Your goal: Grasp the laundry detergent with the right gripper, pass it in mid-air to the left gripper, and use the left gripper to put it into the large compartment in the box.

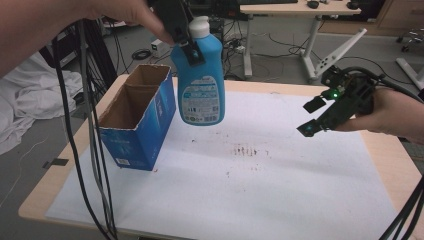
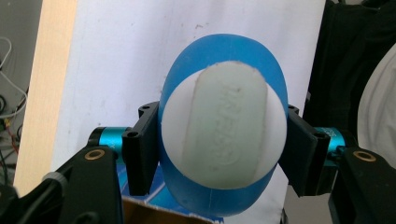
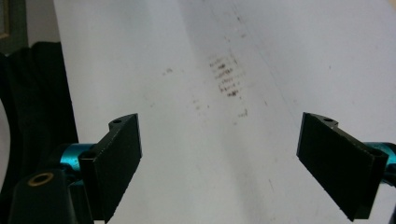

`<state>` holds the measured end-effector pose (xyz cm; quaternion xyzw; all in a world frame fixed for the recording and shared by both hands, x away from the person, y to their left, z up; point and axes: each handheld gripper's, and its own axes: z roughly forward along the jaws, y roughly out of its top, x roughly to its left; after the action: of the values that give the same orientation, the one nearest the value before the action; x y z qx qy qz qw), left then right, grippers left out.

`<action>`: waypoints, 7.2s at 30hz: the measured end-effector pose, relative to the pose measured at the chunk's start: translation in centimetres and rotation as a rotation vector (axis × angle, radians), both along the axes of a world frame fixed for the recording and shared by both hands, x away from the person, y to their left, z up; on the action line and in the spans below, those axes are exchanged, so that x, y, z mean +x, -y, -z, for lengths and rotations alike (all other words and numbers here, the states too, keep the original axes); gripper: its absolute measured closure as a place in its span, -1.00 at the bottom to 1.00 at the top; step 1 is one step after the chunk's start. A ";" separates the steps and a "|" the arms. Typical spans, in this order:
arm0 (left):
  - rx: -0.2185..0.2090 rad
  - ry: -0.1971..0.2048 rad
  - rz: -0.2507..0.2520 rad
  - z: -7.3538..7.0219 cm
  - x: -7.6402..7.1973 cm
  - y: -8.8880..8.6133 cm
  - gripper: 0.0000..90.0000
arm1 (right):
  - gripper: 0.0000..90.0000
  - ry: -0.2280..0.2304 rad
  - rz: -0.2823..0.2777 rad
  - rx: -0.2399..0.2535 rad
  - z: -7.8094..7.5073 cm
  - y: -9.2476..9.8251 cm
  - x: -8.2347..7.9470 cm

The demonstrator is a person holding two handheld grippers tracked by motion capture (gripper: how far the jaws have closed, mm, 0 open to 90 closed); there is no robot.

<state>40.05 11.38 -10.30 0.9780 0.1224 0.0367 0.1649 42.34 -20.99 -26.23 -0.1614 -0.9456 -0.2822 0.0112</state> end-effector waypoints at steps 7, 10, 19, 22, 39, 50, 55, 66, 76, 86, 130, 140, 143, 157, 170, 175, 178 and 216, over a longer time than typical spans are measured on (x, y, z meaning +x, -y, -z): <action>-0.002 0.009 -0.070 -0.6 -0.3 -2.3 -0.16 | -0.71 -0.031 0.026 -0.067 1.2 1.3 0.4; -0.005 0.012 -0.109 -0.9 -0.4 -3.4 -0.16 | -0.71 -0.040 0.036 -0.101 1.8 2.0 0.7; -0.008 0.025 -0.250 -1.7 -0.4 -6.8 -0.16 | -0.71 -0.046 0.067 -0.125 2.0 3.4 1.2; 0.001 0.028 -0.319 -1.9 -0.3 -8.4 -0.16 | -0.71 -0.050 0.088 -0.122 2.0 4.3 1.4; 0.019 0.051 -0.629 -2.0 -0.4 -13.3 -0.16 | -0.71 -0.054 0.126 -0.148 1.9 5.9 2.0; 0.023 0.052 -0.734 -1.4 -0.2 -14.7 -0.16 | -0.71 -0.058 0.131 -0.149 1.8 6.3 2.4; 0.022 0.055 -0.766 -0.9 -0.1 -15.1 -0.16 | -0.71 -0.060 0.136 -0.148 1.8 6.5 2.6; 0.022 0.045 -0.793 0.8 0.3 -15.1 -0.16 | -0.71 -0.057 0.143 -0.150 1.9 6.8 3.0; 0.034 0.026 -0.799 2.9 0.6 -15.0 -0.16 | -0.71 -0.058 0.150 -0.148 2.0 7.0 3.1; 0.035 0.005 -0.796 5.3 0.5 -15.0 -0.16 | -0.71 -0.057 0.151 -0.154 2.1 7.1 3.2; 0.072 -0.032 -0.785 13.5 0.4 -15.1 -0.16 | -0.71 -0.065 0.170 -0.155 2.7 7.5 3.1; 0.087 -0.038 -0.769 14.8 0.5 -14.6 -0.16 | -0.71 -0.070 0.172 -0.156 3.0 7.6 3.1; 0.100 -0.036 -0.765 15.1 0.6 -14.4 -0.16 | -0.70 -0.068 0.172 -0.154 3.0 7.6 3.1; 0.146 -0.038 -0.735 16.7 0.6 -14.0 -0.16 | -0.71 -0.075 0.176 -0.154 3.4 7.8 3.0; 0.138 -0.032 -0.736 17.1 0.4 -14.2 -0.17 | -0.71 -0.073 0.173 -0.151 3.5 7.8 3.0; 0.133 -0.034 -0.737 17.1 0.3 -14.3 -0.17 | -0.71 -0.075 0.179 -0.152 3.5 7.8 2.9; 0.133 -0.037 -0.738 17.1 0.4 -14.3 -0.17 | -0.71 -0.076 0.179 -0.152 3.5 7.8 2.9; 0.135 -0.042 -0.739 17.0 0.6 -14.1 -0.19 | -0.71 -0.080 0.179 -0.149 3.7 8.0 2.7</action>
<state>40.61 25.46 -27.31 0.8770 0.4678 0.0819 0.0733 45.07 -29.00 -29.88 -0.2569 -0.9445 -0.2045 0.0116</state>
